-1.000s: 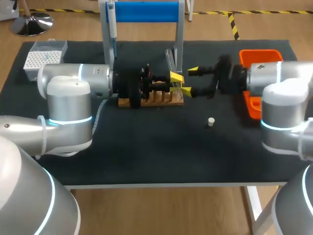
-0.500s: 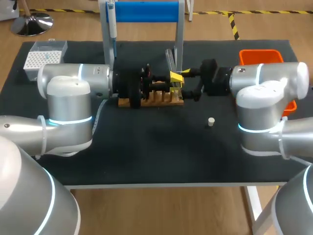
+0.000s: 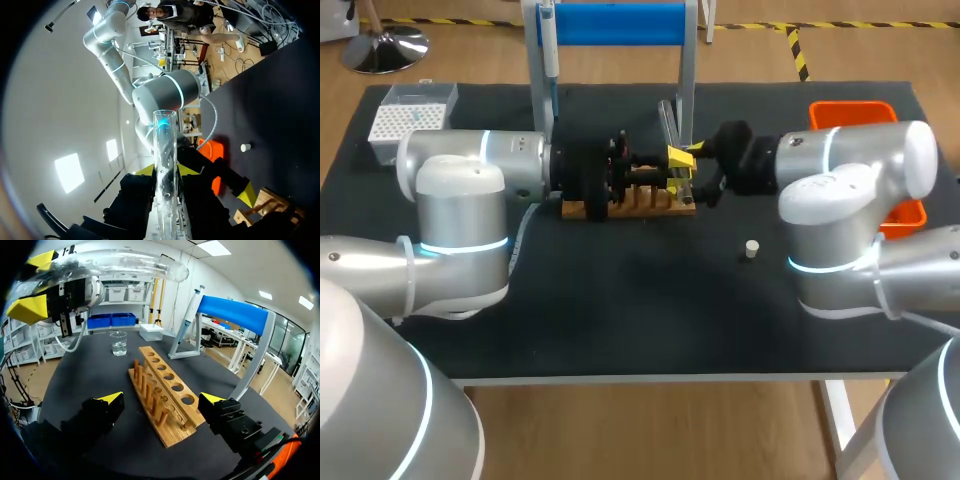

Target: Invert the test tube, pick up the pipette, mount the tip to pipette, aspirate from beaker and dispense into the tube, eject the tip, return the pipette, and cap with the stopper.

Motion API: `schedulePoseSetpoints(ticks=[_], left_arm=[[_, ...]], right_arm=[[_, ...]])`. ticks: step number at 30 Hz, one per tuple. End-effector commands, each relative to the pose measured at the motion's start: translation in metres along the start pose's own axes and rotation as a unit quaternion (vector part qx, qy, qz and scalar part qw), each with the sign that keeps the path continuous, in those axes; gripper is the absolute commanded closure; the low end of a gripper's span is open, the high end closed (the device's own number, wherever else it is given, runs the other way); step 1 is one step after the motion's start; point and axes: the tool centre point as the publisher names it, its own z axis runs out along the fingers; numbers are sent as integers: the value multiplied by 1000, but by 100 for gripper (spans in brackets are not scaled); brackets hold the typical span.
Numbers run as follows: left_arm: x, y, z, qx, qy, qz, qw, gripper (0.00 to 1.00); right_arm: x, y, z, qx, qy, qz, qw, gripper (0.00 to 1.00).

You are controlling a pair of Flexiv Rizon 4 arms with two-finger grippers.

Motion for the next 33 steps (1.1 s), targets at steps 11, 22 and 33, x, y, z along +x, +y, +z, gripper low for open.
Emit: schedulePoseSetpoints(ticks=[11, 22, 33], left_arm=[[0, 0, 0, -1, 0, 1, 1000, 100], [0, 0, 0, -1, 0, 1, 1000, 100], [0, 0, 0, -1, 0, 1, 1000, 100]], right_arm=[[0, -1, 5, 14, 6, -2, 1000, 0], [2, -1, 4, 13, 7, 2, 1000, 0], [2, -1, 4, 13, 7, 2, 1000, 0]])
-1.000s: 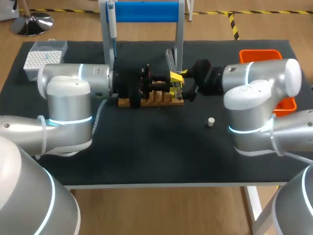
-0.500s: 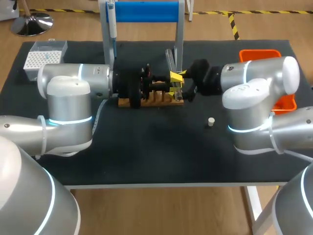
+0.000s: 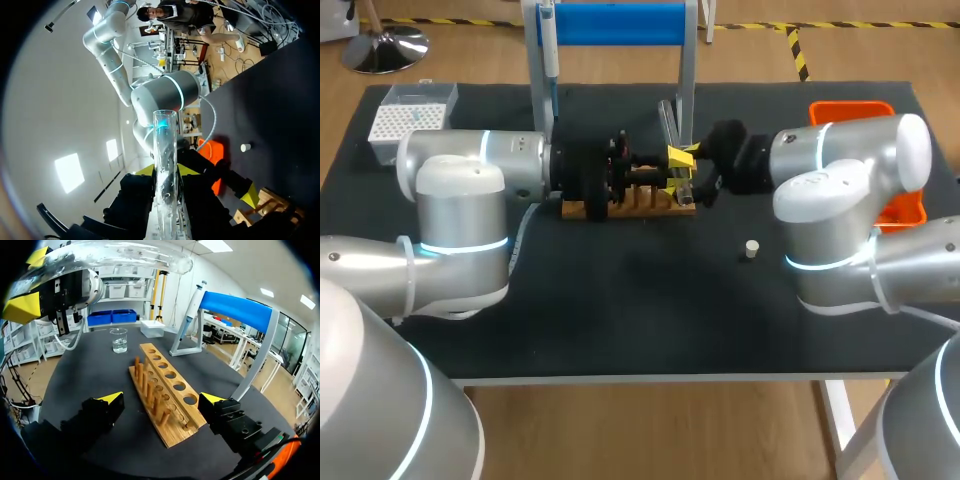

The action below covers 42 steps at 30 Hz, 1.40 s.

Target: Invert the test tube, pick up the pipette, mount the tip to pipette, aspirate from beaker and dispense into the tube, eject the tip, return the pipette, and cap with the stopper.

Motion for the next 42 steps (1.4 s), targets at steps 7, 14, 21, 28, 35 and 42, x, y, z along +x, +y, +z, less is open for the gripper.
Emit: schedulePoseSetpoints(ticks=[7, 14, 21, 28, 35, 42], left_arm=[[1, 3, -5, 5, -12, -20, 1000, 100], [-8, 22, -33, 32, -51, -216, 975, 100], [-21, 29, -40, 35, -73, -386, 919, 100], [-26, 34, -39, 10, -84, -470, 878, 100], [-26, 34, -39, 10, -84, -470, 878, 100], [-26, 34, -39, 10, -84, -470, 878, 100]], right_arm=[[0, 0, -1, -1, 1, 0, 1000, 0], [0, 0, -1, -1, 1, 0, 1000, 0], [0, 0, -1, -1, 1, 0, 1000, 0], [0, 0, -1, -1, 1, 0, 1000, 0], [0, 0, -1, -1, 1, 0, 1000, 0], [0, 0, -1, -1, 1, 0, 1000, 0]])
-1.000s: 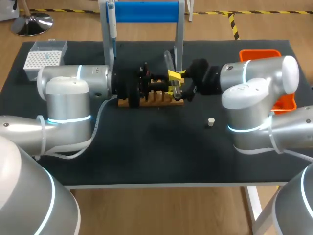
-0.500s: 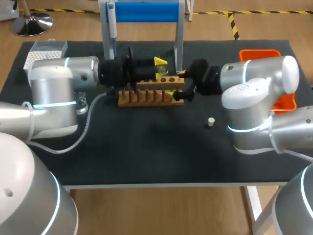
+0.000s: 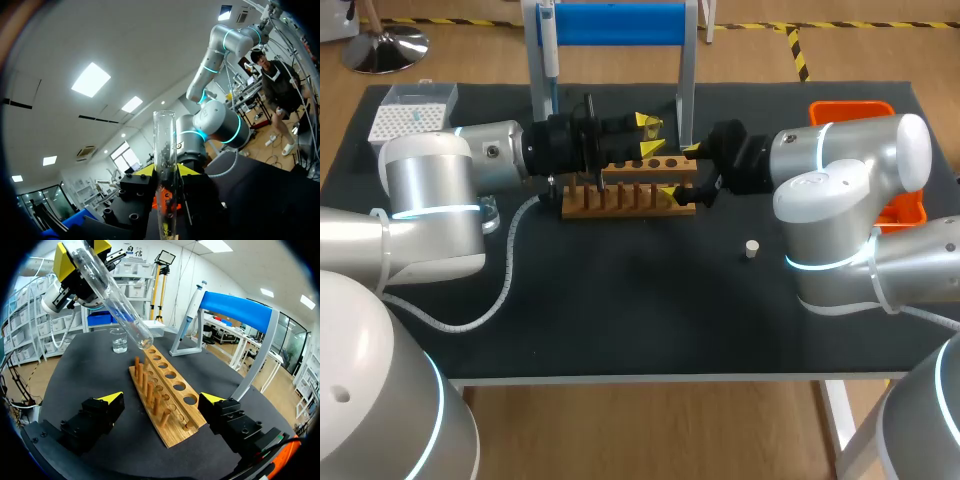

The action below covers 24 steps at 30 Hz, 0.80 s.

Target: Invert the test tube, pick up the pipette, mount the tip to pipette, aspirate from beaker and dispense into the tube, eject the tip, return the pipette, and cap with the stopper.

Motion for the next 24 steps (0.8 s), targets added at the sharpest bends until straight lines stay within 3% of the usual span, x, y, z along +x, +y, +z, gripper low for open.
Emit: schedulePoseSetpoints(ticks=[1, 4, 8, 15, 24], left_arm=[[0, -2, -1, -3, 0, 0, 1000, 100], [-19, -6, -7, 0, 8, -66, 998, 100], [-34, -7, -8, -12, 2, -112, 994, 100], [-47, 11, -3, -36, -27, -206, 977, 100], [-58, 36, -6, -49, -58, -236, 969, 100]], right_arm=[[0, 0, -1, -1, 1, 0, 1000, 0], [0, 0, -1, -1, 1, 0, 1000, 0], [0, 0, -1, -1, 1, 0, 1000, 0], [0, 0, -1, -1, 1, 0, 1000, 0], [0, 0, -1, -1, 1, 0, 1000, 0]])
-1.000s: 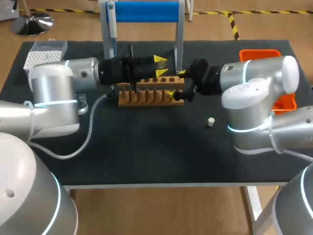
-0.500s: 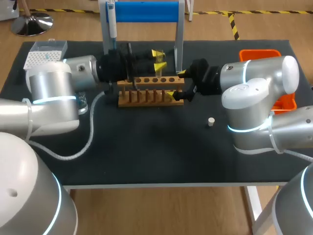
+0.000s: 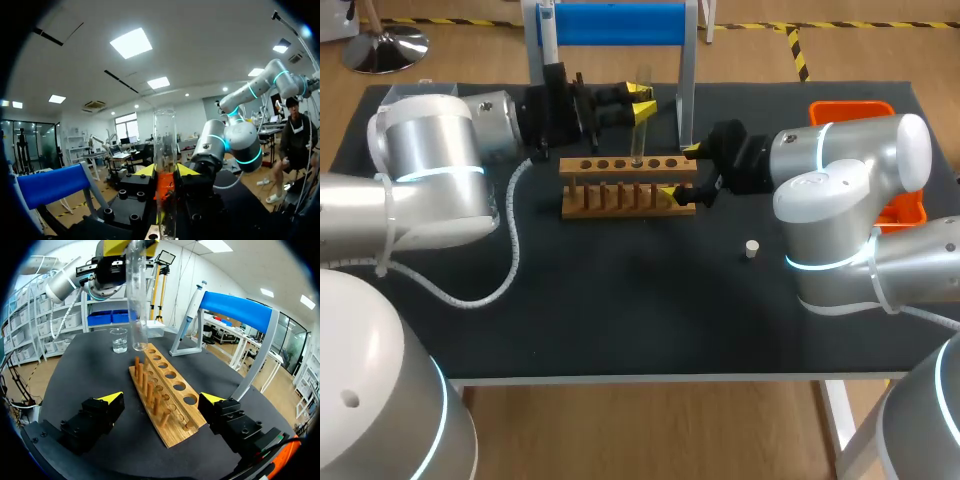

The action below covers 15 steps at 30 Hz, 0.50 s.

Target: Invert the test tube, pick up the pipette, mount the tip to pipette, aspirate from beaker and dispense into the tube, eject the tip, return the pipette, and cap with the stopper.

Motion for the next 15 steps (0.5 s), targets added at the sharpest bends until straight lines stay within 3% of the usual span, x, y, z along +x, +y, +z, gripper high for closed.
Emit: schedulePoseSetpoints(ticks=[1, 15], left_arm=[[-9, 7, 2, 5, -10, 1, 1000, 100], [-34, 23, 5, 7, 4, -28, 1000, 100]], right_arm=[[0, 0, -1, -1, 1, 0, 1000, 0], [0, 0, -1, -1, 1, 0, 1000, 0]])
